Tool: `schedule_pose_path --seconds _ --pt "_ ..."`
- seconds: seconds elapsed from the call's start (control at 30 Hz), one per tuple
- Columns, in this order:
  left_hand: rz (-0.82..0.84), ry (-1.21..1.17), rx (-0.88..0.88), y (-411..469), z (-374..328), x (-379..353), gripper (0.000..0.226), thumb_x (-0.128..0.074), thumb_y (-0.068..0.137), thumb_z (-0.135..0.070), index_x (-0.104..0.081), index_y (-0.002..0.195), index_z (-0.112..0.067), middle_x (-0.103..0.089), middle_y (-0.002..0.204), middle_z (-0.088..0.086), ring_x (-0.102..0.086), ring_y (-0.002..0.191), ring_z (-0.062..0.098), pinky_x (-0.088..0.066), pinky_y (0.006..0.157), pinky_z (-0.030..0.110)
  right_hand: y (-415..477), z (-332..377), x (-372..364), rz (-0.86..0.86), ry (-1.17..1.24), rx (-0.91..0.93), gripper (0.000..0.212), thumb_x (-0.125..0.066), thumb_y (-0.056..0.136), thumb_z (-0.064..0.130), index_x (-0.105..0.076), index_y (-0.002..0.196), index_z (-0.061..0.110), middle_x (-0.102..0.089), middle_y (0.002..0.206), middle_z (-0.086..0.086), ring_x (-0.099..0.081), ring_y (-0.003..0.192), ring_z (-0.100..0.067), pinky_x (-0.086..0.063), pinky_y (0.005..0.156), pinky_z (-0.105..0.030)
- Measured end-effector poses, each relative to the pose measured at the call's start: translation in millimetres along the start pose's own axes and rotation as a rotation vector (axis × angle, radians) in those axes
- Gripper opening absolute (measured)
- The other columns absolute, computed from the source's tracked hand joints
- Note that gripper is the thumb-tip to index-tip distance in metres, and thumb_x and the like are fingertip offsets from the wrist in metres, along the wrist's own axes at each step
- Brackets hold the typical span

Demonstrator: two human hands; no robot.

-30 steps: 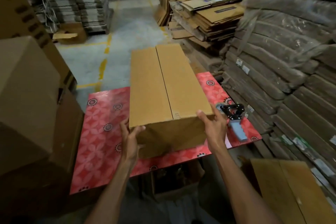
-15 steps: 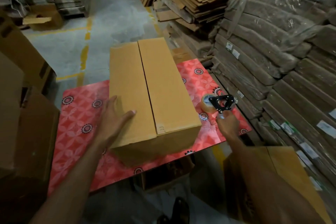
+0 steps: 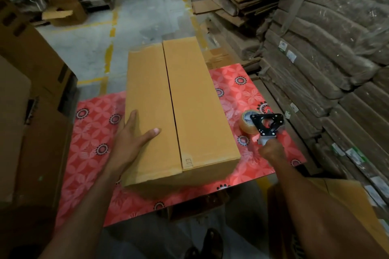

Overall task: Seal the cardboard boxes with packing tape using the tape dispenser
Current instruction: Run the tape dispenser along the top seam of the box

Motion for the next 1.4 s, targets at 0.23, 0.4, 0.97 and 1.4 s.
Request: schedule_pose_path --seconds 0.23,0.4,0.97,1.4 --pt "-0.013 -0.093 0.055 -22 -21 -23 0.103 -0.076 0.079 -0.058 -0.019 0.161 -0.033 -0.008 0.169 0.003 -0.014 0.154 0.025 -0.022 0.119 0.040 -21 82 77 0.275 0.834 0.014 0.022 -0.058 0.060 0.010 -0.059 0.081 0.004 -0.051 0.049 -0.005 -0.046 0.036 -0.017 -0.036 0.039 -0.020" --pt "-0.058 -0.137 0.105 -65 -44 -57 0.105 -0.075 0.082 -0.054 -0.011 0.162 -0.030 0.010 0.170 0.002 -0.001 0.156 0.024 -0.017 0.121 0.039 -74 147 148 0.457 1.075 0.212 0.024 -0.044 0.062 0.008 -0.050 0.085 0.004 -0.048 0.065 -0.007 -0.042 0.044 -0.015 -0.037 0.039 -0.020" --pt "0.267 -1.249 0.417 84 -94 18 0.063 -0.060 0.092 -0.060 -0.062 0.107 0.001 -0.068 0.099 0.021 -0.067 0.099 0.035 -0.062 0.075 0.041 -200 245 85 0.623 0.769 0.686 0.015 -0.056 0.093 0.004 -0.058 0.078 0.004 -0.052 0.062 -0.010 -0.044 0.044 -0.021 -0.036 0.045 -0.026" --pt "0.735 -1.375 0.389 170 -70 52 0.026 -0.056 0.100 -0.016 -0.060 0.115 0.004 -0.070 0.090 0.025 -0.075 0.073 0.030 -0.059 0.083 0.041 -198 301 47 0.549 0.723 0.715 0.014 -0.064 0.079 0.014 -0.057 0.079 0.002 -0.051 0.066 -0.013 -0.043 0.044 -0.022 -0.036 0.047 -0.030"
Point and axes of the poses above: each hand's wrist, its own y-axis towards the middle knuckle, its own x-axis out of the back of the hand, z = x × y, the point moved 1 cm from there along y, towards the middle knuckle
